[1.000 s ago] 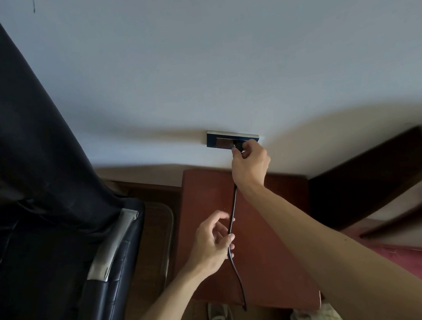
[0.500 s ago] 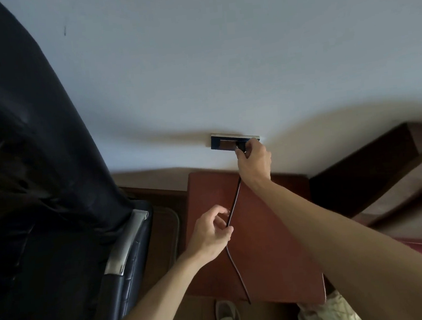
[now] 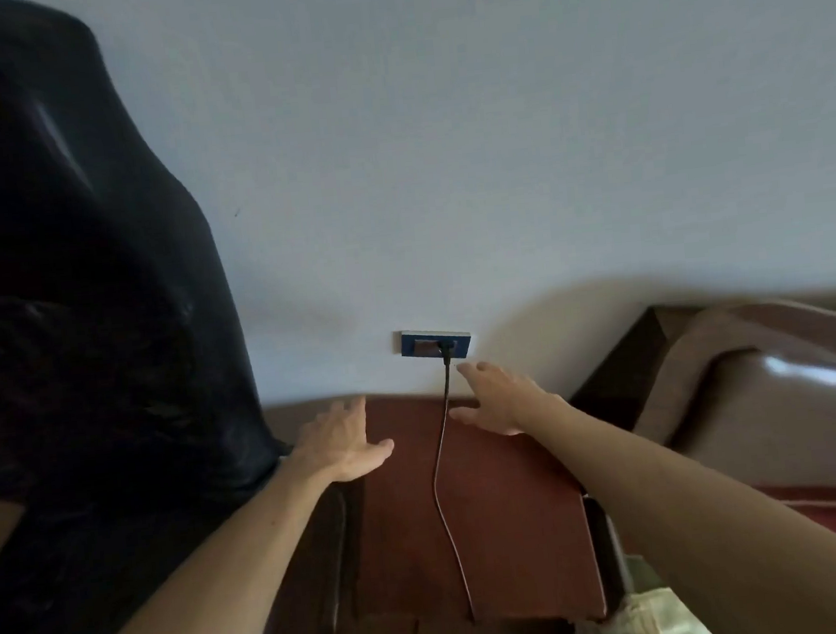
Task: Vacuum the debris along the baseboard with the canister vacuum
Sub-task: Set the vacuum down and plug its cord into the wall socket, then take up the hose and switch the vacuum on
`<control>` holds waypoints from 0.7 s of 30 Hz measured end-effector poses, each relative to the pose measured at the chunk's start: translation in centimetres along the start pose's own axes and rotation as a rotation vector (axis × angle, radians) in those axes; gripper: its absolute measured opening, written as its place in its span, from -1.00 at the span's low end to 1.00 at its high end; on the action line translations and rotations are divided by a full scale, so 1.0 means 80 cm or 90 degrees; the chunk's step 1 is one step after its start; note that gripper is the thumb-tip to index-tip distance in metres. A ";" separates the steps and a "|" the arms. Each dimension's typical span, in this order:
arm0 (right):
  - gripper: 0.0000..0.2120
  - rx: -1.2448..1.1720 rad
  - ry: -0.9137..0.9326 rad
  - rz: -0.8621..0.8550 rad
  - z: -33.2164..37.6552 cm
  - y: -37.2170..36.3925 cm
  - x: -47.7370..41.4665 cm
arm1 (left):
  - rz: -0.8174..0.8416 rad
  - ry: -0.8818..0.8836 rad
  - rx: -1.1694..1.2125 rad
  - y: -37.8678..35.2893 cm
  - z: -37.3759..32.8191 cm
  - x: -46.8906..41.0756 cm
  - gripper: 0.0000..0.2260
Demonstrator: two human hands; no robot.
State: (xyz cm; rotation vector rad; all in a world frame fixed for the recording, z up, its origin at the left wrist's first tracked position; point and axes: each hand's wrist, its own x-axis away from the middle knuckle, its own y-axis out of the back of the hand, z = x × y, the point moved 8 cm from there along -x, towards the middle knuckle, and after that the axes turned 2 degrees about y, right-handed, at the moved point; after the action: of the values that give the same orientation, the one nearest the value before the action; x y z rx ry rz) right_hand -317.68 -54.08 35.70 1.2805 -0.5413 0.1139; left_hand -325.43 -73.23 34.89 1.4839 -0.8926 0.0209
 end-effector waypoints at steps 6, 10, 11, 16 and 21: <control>-0.36 0.041 -0.021 -0.002 0.030 0.040 0.096 | -0.065 -0.021 -0.054 0.061 0.001 0.097 -0.33; -0.34 0.048 -0.018 -0.045 0.065 0.071 0.153 | -0.113 -0.033 -0.066 0.095 0.014 0.169 -0.33; -0.33 0.053 -0.014 -0.055 0.075 0.076 0.166 | -0.120 -0.033 -0.072 0.101 0.019 0.186 -0.34; -0.30 0.073 0.020 -0.081 0.124 0.093 0.229 | -0.153 -0.019 -0.094 0.123 0.048 0.266 -0.35; -0.31 0.095 0.072 -0.112 0.162 0.120 0.280 | -0.189 0.008 -0.107 0.131 0.072 0.340 -0.27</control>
State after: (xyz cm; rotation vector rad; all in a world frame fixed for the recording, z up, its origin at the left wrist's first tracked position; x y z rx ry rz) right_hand -305.94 -68.07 56.44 1.4528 -0.3256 0.0800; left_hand -314.95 -90.23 56.92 1.4425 -0.6407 -0.2573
